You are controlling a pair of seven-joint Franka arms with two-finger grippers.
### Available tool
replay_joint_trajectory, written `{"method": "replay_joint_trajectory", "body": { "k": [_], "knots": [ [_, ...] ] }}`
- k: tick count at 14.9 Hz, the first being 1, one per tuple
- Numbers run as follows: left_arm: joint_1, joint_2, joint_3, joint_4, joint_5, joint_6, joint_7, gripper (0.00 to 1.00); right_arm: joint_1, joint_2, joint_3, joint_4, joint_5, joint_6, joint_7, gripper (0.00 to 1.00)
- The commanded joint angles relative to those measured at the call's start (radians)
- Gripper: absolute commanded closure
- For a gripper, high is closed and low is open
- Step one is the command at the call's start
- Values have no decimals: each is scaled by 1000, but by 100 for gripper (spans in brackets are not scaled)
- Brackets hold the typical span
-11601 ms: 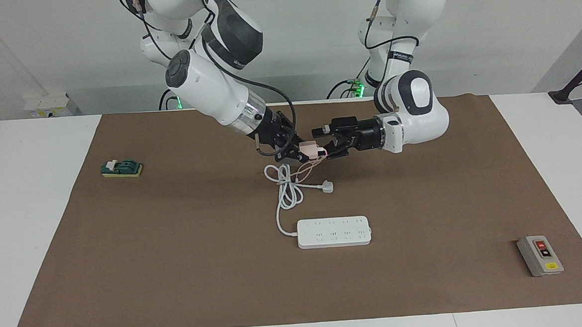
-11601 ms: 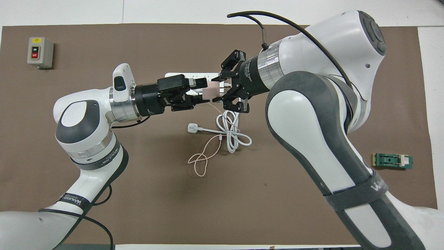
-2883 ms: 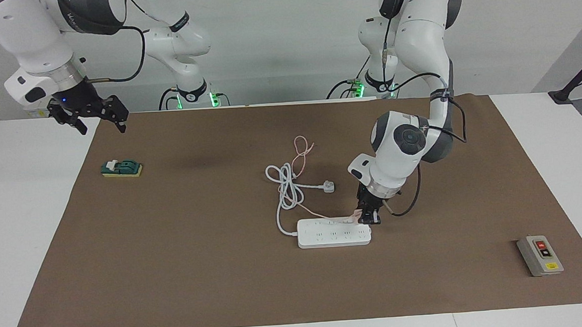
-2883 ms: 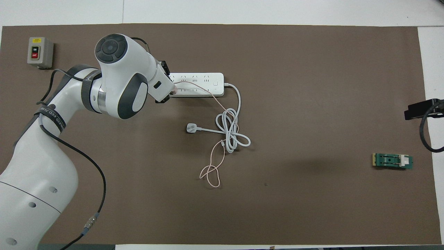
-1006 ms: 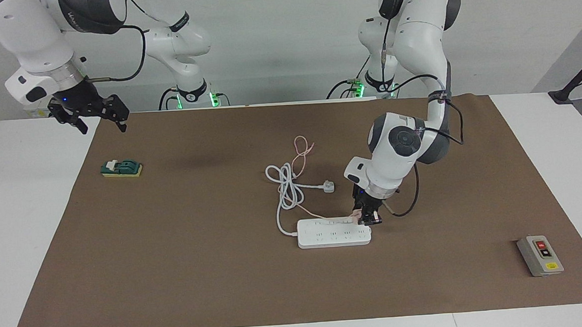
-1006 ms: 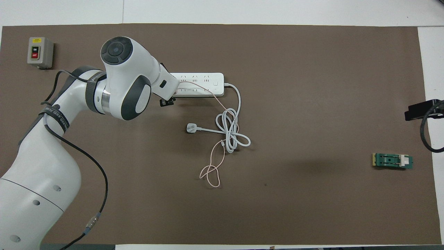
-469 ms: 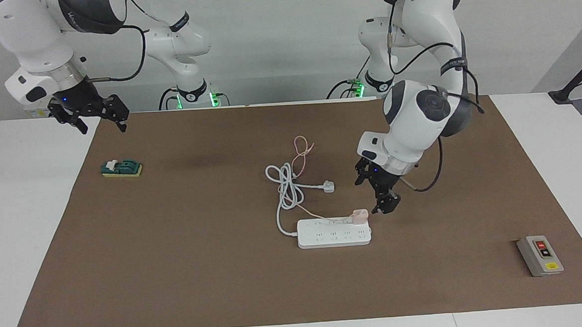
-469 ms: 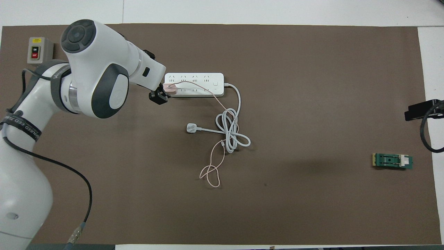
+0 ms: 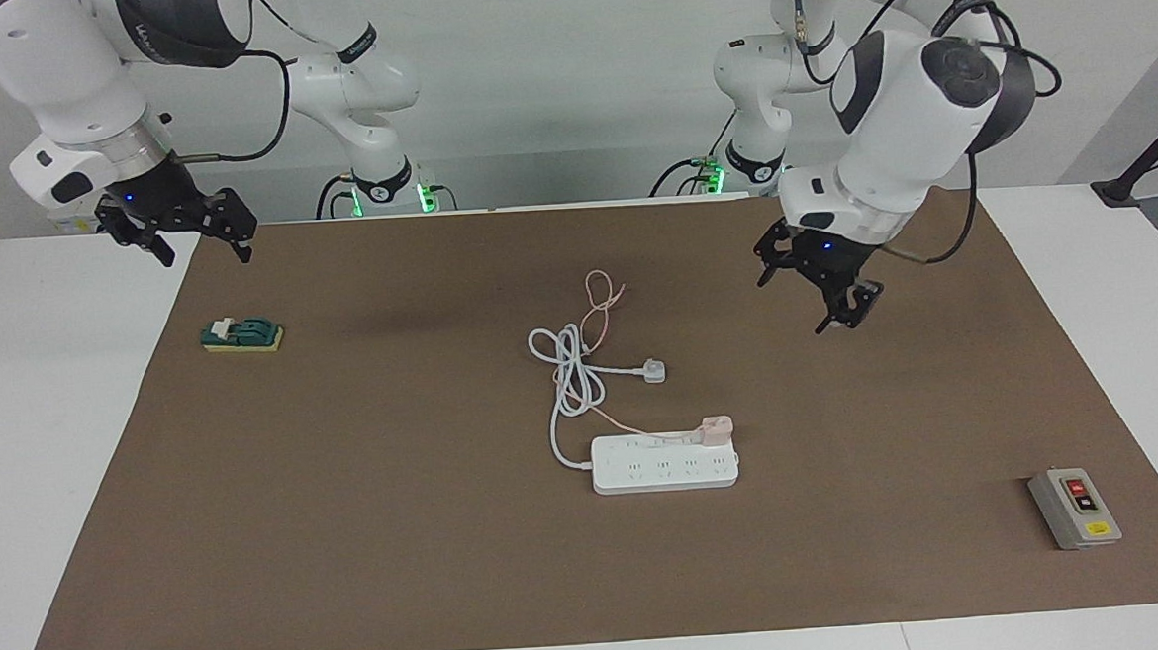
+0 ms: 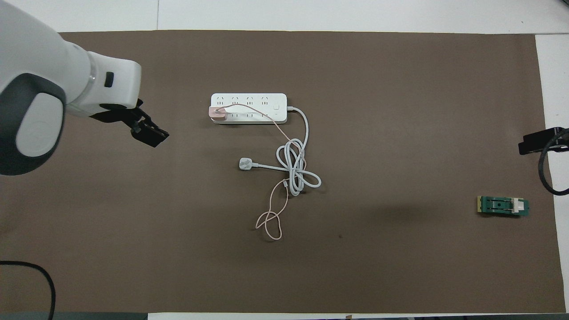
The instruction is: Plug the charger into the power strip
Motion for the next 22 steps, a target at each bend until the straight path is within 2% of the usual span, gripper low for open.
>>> {"method": "replay_joint_trajectory", "body": {
  "k": [1, 3, 5, 17, 21, 22],
  "knots": [
    [82, -94, -8, -31, -6, -114, -132, 0, -4, -2, 3, 4, -9, -15, -2, 0],
    [119, -129, -6, -57, 17, -169, -290, 0, -4, -2, 3, 4, -9, -15, -2, 0],
    [119, -152, -9, -58, 90, -180, -428, 0, -4, -2, 3, 4, -9, -15, -2, 0],
    [188, -181, -8, -71, 95, -188, -461, 0, -10, -2, 3, 6, -9, -13, -5, 0],
    [183, -162, -6, -76, 89, -180, -496, 0, -8, 0, 3, 6, -9, -13, -6, 0],
    [180, -125, 6, -62, 87, -182, -501, 0, -8, 0, 3, 7, -9, -13, -6, 0]
  ]
}}
